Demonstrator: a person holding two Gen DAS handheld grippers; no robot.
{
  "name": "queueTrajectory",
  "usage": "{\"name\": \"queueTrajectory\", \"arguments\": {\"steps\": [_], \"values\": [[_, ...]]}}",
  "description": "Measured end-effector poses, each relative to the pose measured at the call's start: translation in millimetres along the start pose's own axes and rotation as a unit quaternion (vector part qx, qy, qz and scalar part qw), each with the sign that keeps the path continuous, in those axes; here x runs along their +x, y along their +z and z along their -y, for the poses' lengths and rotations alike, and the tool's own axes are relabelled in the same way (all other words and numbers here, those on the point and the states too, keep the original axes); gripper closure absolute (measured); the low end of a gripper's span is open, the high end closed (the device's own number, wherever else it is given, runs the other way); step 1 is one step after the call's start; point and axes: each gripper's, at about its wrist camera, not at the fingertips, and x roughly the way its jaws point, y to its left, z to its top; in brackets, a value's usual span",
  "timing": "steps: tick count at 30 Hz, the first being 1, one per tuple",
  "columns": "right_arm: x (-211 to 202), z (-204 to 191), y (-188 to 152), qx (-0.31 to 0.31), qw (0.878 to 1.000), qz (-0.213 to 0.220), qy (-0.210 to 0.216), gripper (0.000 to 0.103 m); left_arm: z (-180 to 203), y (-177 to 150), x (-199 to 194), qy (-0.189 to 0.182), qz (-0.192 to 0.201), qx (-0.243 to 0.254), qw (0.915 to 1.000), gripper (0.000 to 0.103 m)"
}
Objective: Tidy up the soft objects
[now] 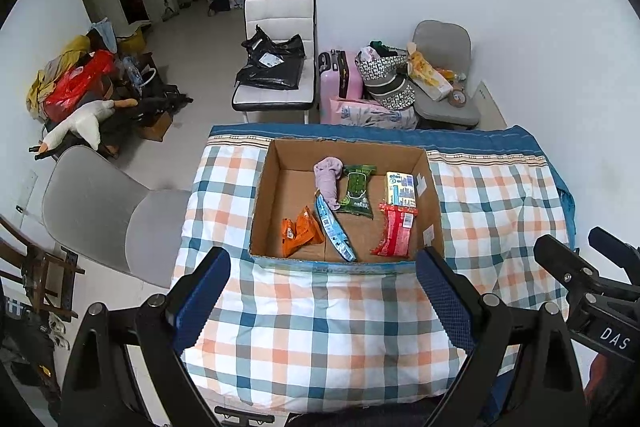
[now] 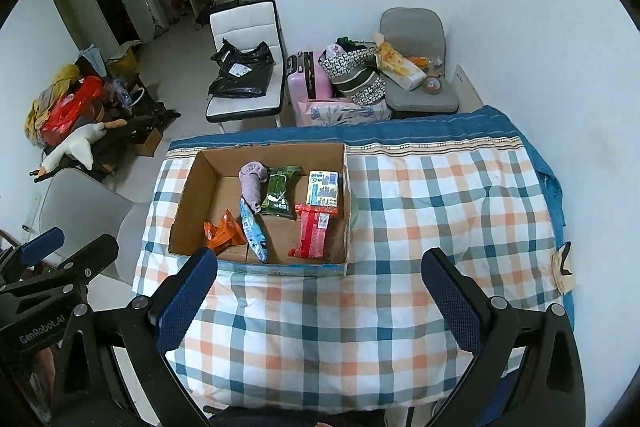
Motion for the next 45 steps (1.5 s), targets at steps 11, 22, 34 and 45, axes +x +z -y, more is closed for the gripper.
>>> {"name": "queueTrajectory", "arguments": {"steps": [11, 22, 34, 45], "values": [[-12.0, -0.3, 6.7, -0.002, 1.000, 0.012, -0.006, 0.000, -2.1, 1.9, -12.8, 0.008, 0.008, 0.001, 0.9999, 0.008], [-9.2, -0.3, 5.7, 0.000, 1.000, 0.013, -0.009, 0.000, -0.4, 2.1, -11.5, 0.009, 0.003, 0.006, 0.9999, 0.008], [-10.1, -1.9, 0.7, -0.002, 1.000, 0.016, -0.018, 0.000, -1.6, 2.9, -11.0, 0.007, 0.004, 0.007, 0.9999, 0.008], [-10.6, -2.0, 0.4, -0.002, 1.000, 0.017, -0.018, 0.000, -1.6, 2.6, -10.8, 0.008, 0.003, 0.007, 0.9999, 0.008]]}}
